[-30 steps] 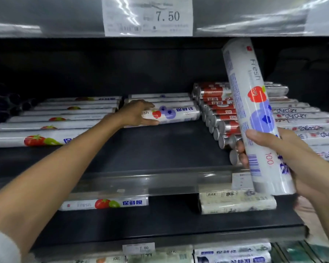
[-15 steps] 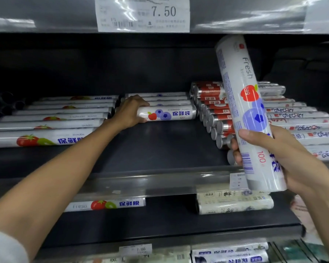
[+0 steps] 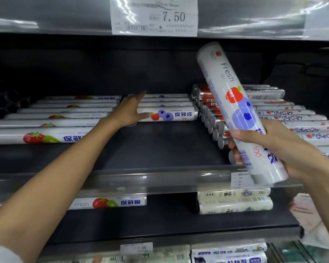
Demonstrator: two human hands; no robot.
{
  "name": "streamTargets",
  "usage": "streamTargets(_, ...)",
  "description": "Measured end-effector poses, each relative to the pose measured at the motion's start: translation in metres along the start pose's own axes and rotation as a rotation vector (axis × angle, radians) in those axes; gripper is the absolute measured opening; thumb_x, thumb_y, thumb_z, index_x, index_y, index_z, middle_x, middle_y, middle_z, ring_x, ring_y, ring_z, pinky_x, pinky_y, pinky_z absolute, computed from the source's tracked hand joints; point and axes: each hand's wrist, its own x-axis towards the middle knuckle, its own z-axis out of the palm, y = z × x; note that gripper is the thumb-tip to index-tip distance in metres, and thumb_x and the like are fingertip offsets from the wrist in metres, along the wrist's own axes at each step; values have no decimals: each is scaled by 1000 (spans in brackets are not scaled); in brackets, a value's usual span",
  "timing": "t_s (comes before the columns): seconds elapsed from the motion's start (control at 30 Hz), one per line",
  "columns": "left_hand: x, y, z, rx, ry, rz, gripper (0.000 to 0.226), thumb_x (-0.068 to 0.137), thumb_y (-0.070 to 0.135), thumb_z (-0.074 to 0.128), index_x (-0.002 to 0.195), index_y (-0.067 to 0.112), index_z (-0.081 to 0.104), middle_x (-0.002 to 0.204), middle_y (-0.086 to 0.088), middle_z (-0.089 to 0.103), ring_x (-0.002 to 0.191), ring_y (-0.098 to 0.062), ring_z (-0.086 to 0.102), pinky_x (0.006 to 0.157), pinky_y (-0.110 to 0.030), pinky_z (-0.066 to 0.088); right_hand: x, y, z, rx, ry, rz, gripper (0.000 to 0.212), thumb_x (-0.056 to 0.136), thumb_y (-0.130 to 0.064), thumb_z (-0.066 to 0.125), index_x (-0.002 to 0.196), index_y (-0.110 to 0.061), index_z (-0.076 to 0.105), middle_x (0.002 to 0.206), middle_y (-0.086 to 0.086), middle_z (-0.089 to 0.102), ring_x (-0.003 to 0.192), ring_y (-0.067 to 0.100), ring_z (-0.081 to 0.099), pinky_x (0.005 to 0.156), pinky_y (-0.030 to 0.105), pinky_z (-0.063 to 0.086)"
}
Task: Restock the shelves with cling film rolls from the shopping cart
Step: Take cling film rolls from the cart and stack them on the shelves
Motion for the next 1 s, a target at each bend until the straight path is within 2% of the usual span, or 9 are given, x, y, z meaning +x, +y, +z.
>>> streamTargets(0.1,-47,20,-30,-58,184,-23,59,92,44,53,141,15,40,134,-4,55,120,-23,53,101,-31,39,17,-20,1,-216,-50,-5,28,70,-23,73,90,-7,60,65,9,68,49,17,62,44,28,53)
streamTargets(0.2,-125,37,-25,-13,415,13,49,95,54,40,119,17,62,110,1,67,93,-20,61,80,-28,43,53,-31,10,-487,-92,-52,35,74,-31,76,102,-18,61,73,3,72,57,17,67,52,28,55)
streamTargets(0.27,-164,39,-8,125,510,50,48,95,47,35,108,13,68,104,-2,70,92,-23,63,78,-27,42,84,-32,21,-694,-129,-145,50,72,-41,77,113,-19,58,91,-3,71,81,16,68,67,22,51)
streamTargets(0.33,-180,29,10,269,563,114,47,96,39,36,97,7,71,97,-7,71,88,-26,66,78,-32,45,112,-27,35,-849,-172,-220,72,72,-44,77,132,-17,49,126,-3,58,114,16,55,82,19,40)
streamTargets(0.4,-184,16,23,397,636,204,44,97,32,39,86,3,71,88,-9,71,78,-28,66,70,-36,47,136,-21,48,-932,-233,-237,83,73,-42,77,141,-13,39,145,0,43,129,18,43,94,18,33)
streamTargets(0.57,-183,1,35,515,779,337,40,95,23,43,73,3,69,76,-9,69,67,-27,64,54,-34,45,172,-6,68,-1112,-280,-310,81,69,-42,81,137,-17,44,141,0,47,124,21,46,97,28,40)
streamTargets(0.7,-182,1,35,528,812,352,37,92,21,44,71,3,69,76,-8,70,66,-26,64,53,-33,44,184,3,71,-1108,-307,-330,76,69,-44,80,134,-17,49,133,-2,54,102,13,53,82,20,33)
streamTargets(0.8,-182,-1,36,520,818,359,37,92,21,45,71,3,69,75,-8,70,66,-26,64,52,-33,44,184,6,63,-1098,-302,-313,71,71,-40,80,131,-17,51,130,-3,55,114,17,52,86,22,36)
streamTargets(1.0,-182,0,37,509,821,350,39,93,22,44,71,3,70,76,-8,71,66,-26,65,52,-33,44,187,16,38,-1140,-180,-295,59,73,-36,79,123,-10,58,122,6,59,106,20,54,80,25,39)
